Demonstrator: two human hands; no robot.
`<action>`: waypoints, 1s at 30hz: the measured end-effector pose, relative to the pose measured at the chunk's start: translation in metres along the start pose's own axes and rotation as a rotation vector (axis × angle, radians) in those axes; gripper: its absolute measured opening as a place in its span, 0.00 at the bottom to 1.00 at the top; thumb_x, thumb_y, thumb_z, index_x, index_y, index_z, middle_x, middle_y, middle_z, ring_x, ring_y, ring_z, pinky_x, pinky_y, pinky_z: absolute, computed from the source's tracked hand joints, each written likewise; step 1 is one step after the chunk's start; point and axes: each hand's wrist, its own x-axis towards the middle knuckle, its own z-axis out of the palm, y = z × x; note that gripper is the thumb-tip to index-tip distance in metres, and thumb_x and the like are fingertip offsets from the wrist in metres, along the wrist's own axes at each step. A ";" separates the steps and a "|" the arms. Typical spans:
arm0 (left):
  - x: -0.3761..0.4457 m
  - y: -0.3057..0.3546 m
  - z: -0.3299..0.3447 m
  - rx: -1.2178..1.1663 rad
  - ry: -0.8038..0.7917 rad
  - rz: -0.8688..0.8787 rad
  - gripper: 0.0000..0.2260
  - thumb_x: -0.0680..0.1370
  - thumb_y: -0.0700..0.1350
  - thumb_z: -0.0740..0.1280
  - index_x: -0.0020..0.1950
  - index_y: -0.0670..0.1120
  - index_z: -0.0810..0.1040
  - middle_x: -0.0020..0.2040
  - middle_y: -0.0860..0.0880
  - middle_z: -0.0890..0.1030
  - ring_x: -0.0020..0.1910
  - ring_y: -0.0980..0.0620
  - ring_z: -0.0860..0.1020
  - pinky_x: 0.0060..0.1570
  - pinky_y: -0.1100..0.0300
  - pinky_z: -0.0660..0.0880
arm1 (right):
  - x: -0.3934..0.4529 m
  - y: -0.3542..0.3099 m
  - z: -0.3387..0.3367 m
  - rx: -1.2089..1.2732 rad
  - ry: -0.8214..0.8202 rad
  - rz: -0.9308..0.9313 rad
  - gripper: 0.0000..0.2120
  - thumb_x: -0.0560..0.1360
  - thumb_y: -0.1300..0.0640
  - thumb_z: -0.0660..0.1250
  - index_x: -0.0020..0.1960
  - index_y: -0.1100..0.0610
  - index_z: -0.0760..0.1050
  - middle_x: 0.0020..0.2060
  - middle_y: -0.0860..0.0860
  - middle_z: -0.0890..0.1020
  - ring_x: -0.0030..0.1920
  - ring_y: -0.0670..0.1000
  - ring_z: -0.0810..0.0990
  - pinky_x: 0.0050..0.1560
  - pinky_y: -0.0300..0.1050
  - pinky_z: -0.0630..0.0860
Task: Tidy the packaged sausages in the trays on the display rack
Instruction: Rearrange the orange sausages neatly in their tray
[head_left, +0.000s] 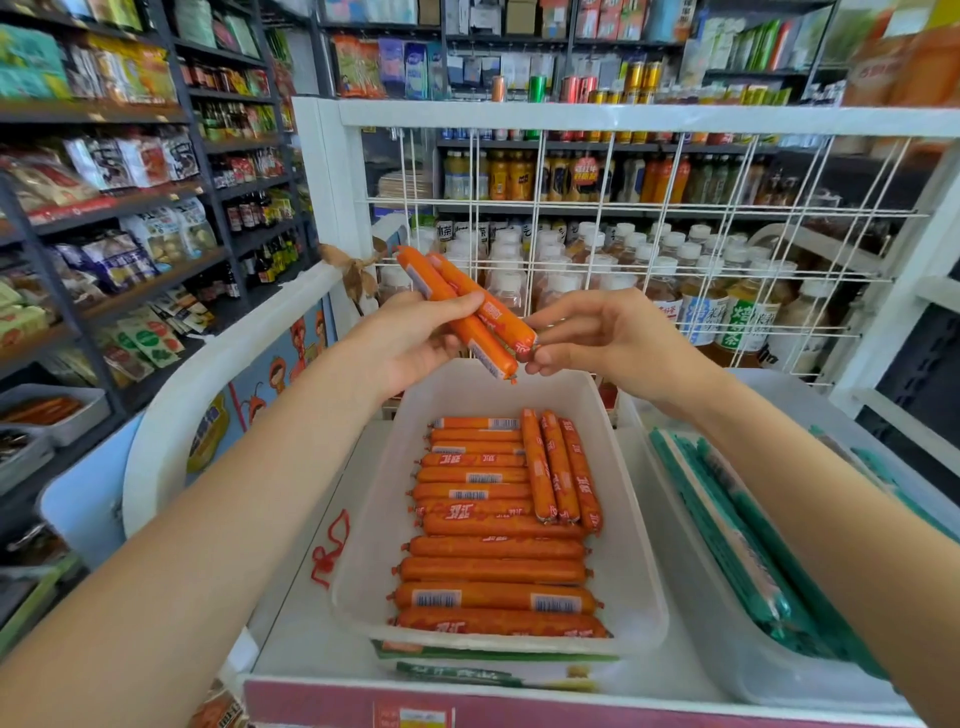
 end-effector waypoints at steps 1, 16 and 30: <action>0.000 -0.001 0.000 -0.010 0.003 -0.001 0.04 0.75 0.38 0.67 0.47 0.44 0.74 0.38 0.49 0.77 0.33 0.57 0.76 0.24 0.71 0.69 | 0.000 0.000 0.001 0.000 0.002 -0.014 0.11 0.69 0.71 0.68 0.50 0.63 0.76 0.42 0.59 0.83 0.37 0.43 0.83 0.41 0.34 0.78; 0.001 0.000 0.002 -0.152 0.084 -0.062 0.06 0.75 0.39 0.67 0.50 0.44 0.73 0.39 0.47 0.78 0.34 0.56 0.75 0.21 0.71 0.68 | 0.000 -0.001 0.012 -0.324 0.052 -0.127 0.25 0.66 0.58 0.75 0.58 0.54 0.68 0.41 0.42 0.79 0.44 0.39 0.80 0.49 0.34 0.77; 0.000 -0.006 -0.001 -0.116 0.011 -0.133 0.06 0.75 0.40 0.67 0.50 0.44 0.74 0.41 0.48 0.78 0.36 0.56 0.76 0.21 0.70 0.68 | -0.003 0.007 0.010 -0.363 0.021 -0.271 0.09 0.72 0.67 0.68 0.51 0.66 0.72 0.40 0.52 0.83 0.41 0.43 0.81 0.44 0.29 0.76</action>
